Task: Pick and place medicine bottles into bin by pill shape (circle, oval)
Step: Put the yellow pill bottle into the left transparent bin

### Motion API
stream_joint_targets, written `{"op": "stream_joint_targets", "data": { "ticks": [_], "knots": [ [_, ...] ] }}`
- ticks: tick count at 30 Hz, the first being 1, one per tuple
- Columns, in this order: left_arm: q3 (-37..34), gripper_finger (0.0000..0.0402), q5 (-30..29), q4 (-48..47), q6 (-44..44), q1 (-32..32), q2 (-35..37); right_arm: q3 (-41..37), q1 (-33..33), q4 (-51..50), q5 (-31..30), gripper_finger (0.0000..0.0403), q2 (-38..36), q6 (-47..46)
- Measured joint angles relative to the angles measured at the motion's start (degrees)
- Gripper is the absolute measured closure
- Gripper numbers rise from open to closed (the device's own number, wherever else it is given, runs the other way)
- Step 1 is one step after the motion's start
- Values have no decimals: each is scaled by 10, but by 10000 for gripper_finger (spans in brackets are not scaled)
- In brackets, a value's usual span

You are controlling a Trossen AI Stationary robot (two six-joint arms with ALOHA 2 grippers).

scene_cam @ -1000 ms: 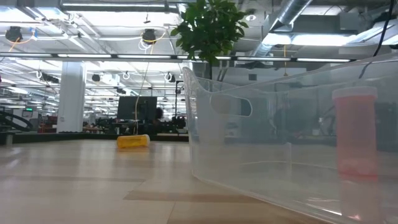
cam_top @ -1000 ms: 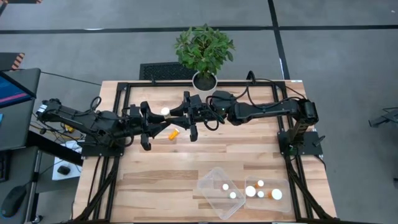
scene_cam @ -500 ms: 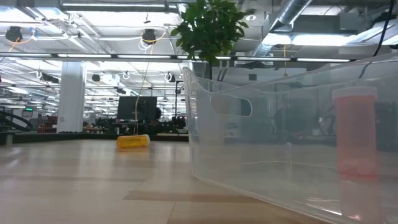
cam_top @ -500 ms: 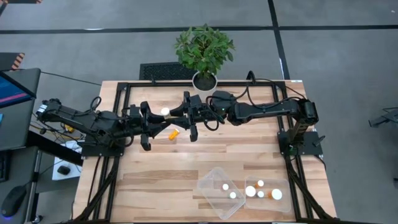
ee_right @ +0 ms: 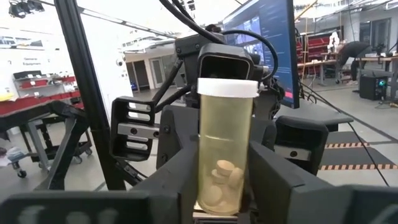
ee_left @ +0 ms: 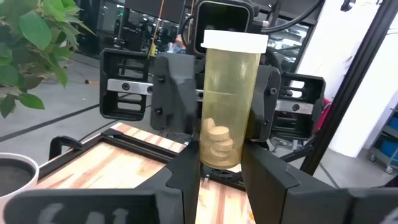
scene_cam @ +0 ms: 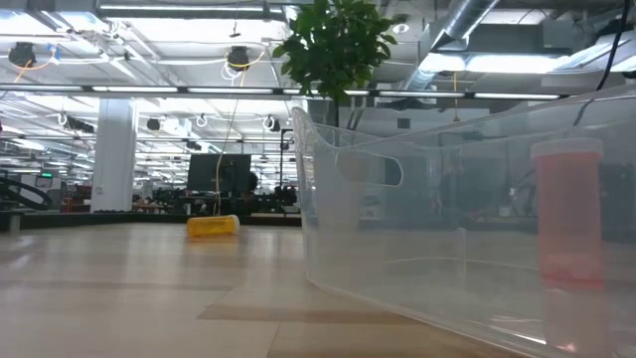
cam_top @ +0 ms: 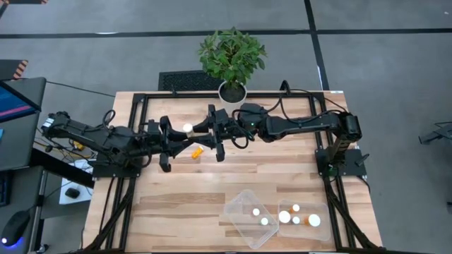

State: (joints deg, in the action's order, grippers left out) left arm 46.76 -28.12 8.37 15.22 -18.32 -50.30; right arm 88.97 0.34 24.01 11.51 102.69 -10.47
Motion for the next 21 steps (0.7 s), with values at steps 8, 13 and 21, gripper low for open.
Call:
{"op": "stream_joint_targets", "data": {
  "ticks": [8,13,21],
  "knots": [
    [0,308,-2,1,0,-12,0,0,0,-6,2,185,0,0],
    [0,308,-3,-3,1,-20,0,0,5,-37,11,173,-8,3],
    [0,308,3,-44,37,-33,1,-1,10,-196,37,175,-64,27]
  ]
}}
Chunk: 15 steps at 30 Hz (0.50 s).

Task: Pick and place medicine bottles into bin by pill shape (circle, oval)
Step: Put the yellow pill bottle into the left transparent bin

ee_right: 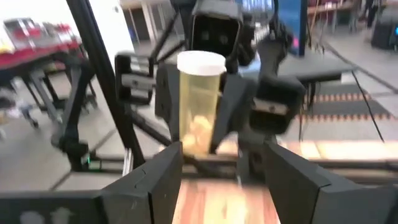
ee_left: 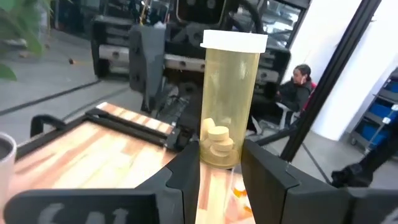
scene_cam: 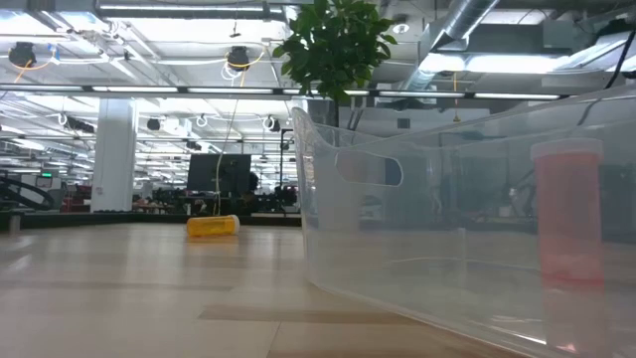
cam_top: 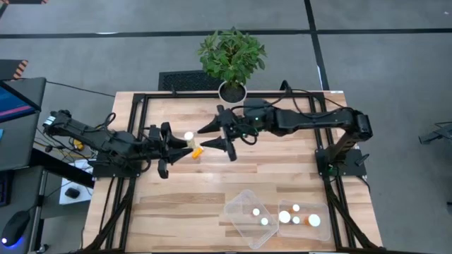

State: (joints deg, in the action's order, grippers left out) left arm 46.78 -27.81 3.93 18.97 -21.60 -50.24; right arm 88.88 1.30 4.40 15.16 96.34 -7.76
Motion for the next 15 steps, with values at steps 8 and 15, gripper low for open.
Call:
{"op": "stream_joint_targets", "data": {
  "ticks": [8,15],
  "knots": [
    [0,308,25,-83,48,0,-4,0,0,-151,-2,176,-46,23],
    [0,307,81,-146,86,0,-42,1,-13,-172,-5,176,-34,35]
  ]
}}
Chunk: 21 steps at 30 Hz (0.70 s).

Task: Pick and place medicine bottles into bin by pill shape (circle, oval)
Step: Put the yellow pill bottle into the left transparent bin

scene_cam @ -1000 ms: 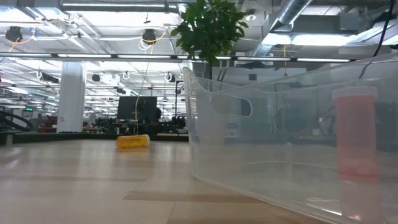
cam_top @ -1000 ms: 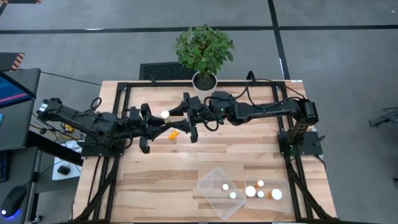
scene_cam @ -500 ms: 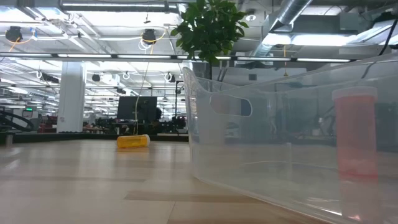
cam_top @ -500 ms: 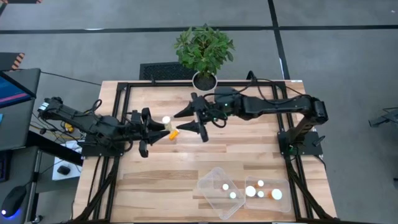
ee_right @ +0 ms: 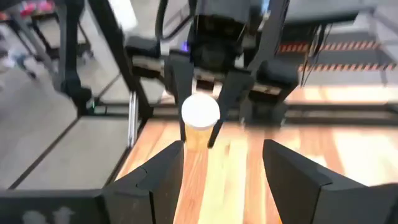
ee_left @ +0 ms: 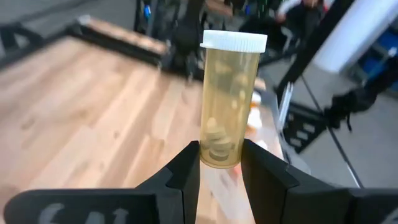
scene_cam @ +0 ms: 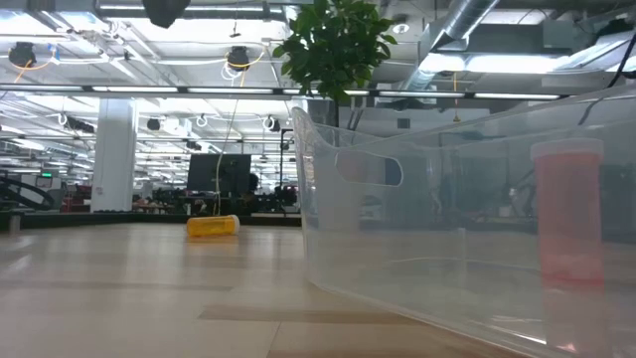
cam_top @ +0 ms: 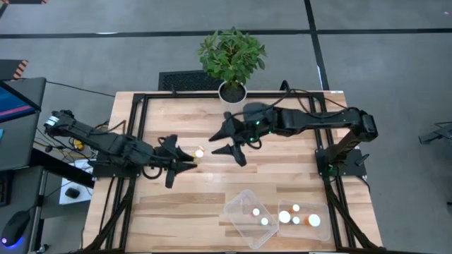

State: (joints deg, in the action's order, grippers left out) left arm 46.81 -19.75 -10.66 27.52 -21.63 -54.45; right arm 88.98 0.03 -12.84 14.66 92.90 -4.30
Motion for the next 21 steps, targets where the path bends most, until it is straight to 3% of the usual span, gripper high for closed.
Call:
{"op": "stream_joint_targets", "data": {
  "ticks": [8,21],
  "knots": [
    [0,307,43,-3,25,0,-49,-2,-11,-18,2,150,21,15],
    [0,307,50,-1,29,1,-75,-1,-35,-19,11,127,37,24]
  ]
}}
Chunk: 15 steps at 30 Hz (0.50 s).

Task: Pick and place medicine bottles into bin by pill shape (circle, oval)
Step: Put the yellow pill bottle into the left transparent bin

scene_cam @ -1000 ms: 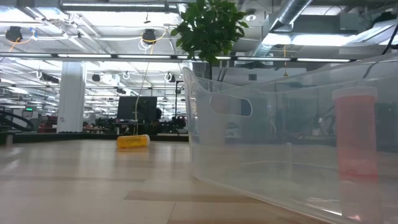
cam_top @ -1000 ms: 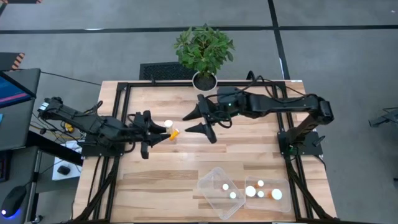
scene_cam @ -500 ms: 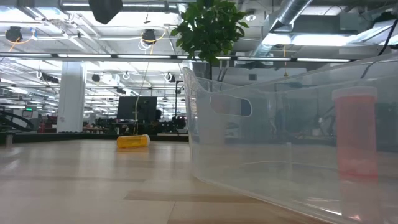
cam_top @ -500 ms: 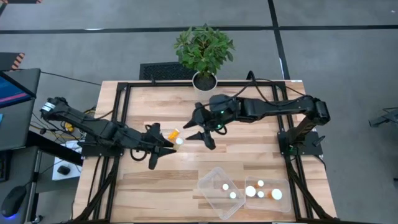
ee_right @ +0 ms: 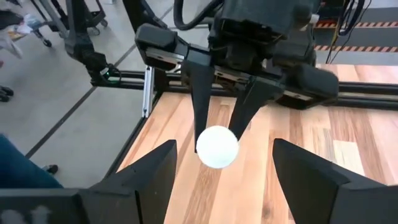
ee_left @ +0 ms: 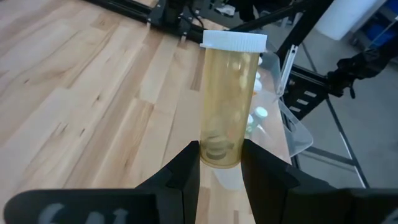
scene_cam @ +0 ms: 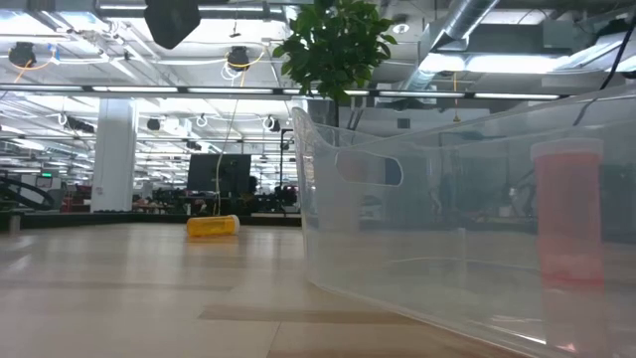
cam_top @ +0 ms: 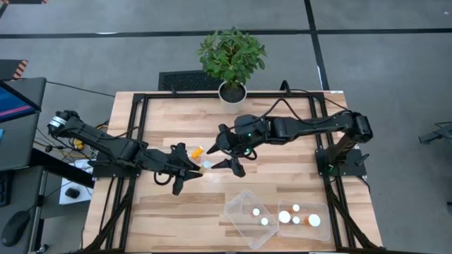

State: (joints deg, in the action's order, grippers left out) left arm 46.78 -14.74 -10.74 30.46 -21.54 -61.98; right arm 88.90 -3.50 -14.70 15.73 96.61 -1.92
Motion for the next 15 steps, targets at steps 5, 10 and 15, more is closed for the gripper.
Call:
{"op": "stream_joint_targets", "data": {
  "ticks": [5,10,15],
  "knots": [
    [0,307,0,4,1,0,0,0,-7,-1,5,127,15,-7],
    [0,307,0,3,3,0,0,0,-10,3,7,127,22,-13],
    [0,307,5,2,7,0,0,0,-9,6,6,127,22,-12]
  ]
}}
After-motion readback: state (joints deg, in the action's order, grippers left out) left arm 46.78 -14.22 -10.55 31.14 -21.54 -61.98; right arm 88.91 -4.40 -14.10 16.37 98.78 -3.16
